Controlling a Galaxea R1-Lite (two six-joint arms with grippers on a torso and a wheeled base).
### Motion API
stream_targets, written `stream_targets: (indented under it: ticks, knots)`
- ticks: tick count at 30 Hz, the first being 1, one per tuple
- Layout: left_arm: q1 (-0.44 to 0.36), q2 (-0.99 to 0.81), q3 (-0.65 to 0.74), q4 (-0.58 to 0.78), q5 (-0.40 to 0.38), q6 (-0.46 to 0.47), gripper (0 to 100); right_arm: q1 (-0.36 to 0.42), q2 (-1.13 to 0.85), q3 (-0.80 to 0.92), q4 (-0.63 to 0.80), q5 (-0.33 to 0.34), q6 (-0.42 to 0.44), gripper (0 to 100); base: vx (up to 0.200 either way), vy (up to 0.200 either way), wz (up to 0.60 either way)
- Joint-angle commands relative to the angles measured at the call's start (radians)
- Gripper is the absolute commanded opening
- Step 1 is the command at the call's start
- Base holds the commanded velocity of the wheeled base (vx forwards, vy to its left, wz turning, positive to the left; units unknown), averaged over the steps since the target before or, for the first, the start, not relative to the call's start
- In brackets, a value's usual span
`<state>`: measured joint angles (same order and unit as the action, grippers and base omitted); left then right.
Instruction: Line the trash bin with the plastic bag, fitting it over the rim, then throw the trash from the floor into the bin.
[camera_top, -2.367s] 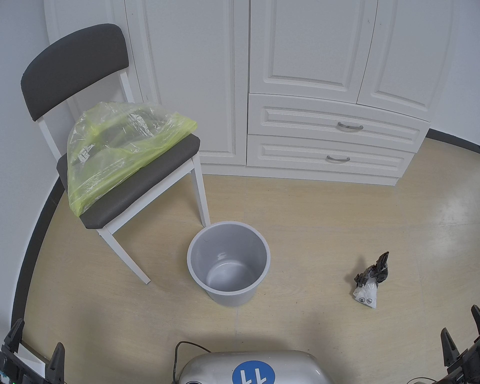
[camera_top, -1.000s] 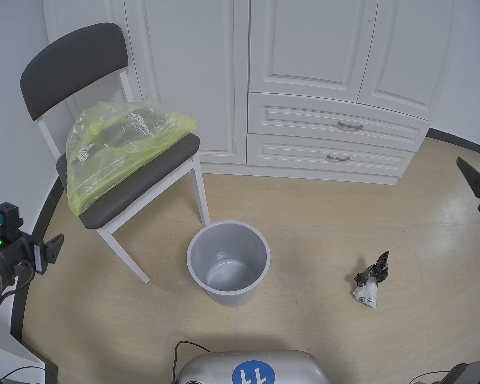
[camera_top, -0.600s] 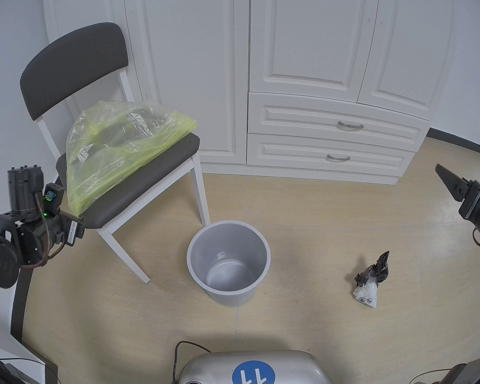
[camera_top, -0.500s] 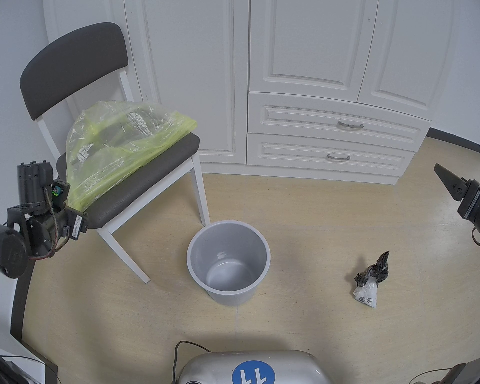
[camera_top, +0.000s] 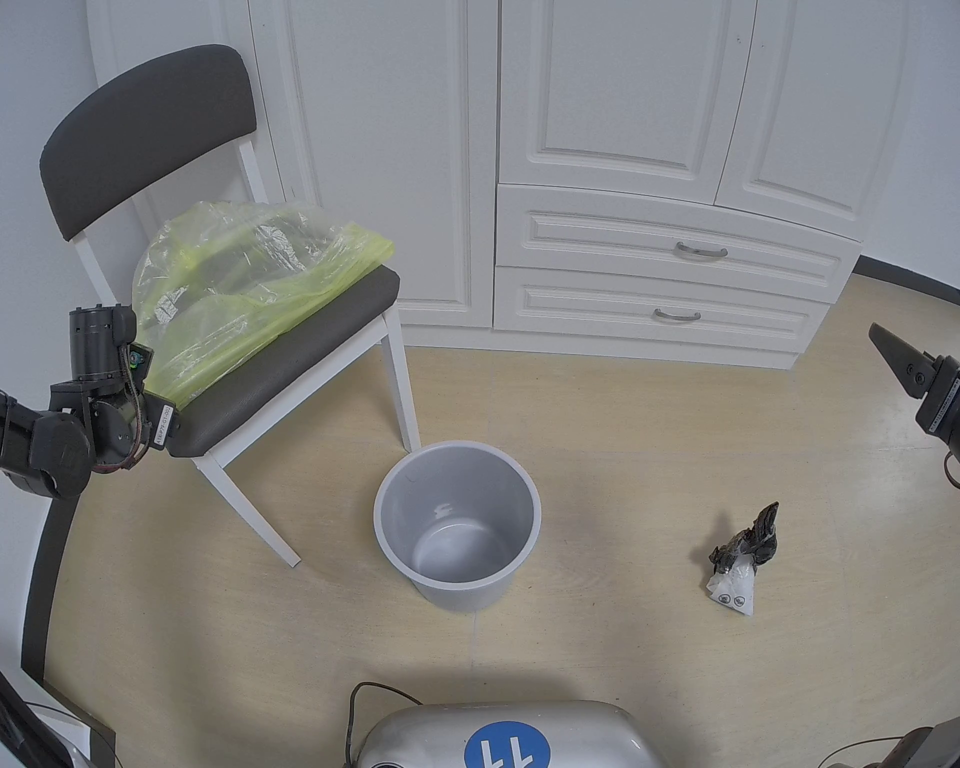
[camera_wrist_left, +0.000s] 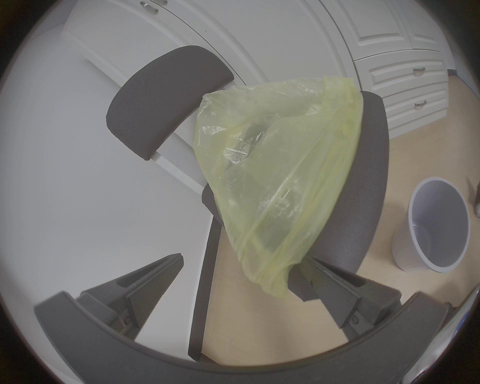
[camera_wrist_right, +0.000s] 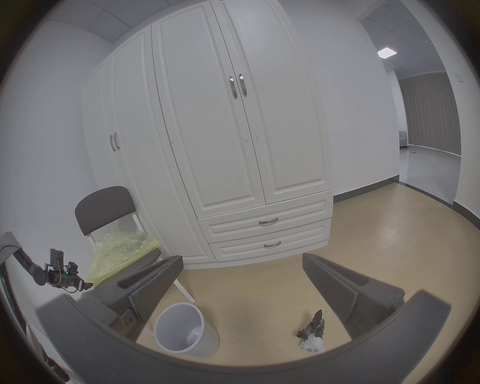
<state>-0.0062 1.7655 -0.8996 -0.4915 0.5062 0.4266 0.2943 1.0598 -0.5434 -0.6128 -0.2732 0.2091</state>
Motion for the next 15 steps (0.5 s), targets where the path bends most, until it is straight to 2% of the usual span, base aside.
stream_targets:
  ticks: [1, 15]
  knots:
    - [0.022, 0.045, -0.041, -0.001, -0.001, 0.001, 100, -0.004, -0.007, -0.001, -0.001, 0.000, 0.001, 100, 0.000, 0.000, 0.00]
    - [0.043, 0.132, -0.148, -0.002, -0.005, 0.000, 100, -0.020, -0.018, -0.012, -0.002, 0.003, 0.004, 100, 0.000, 0.000, 0.00]
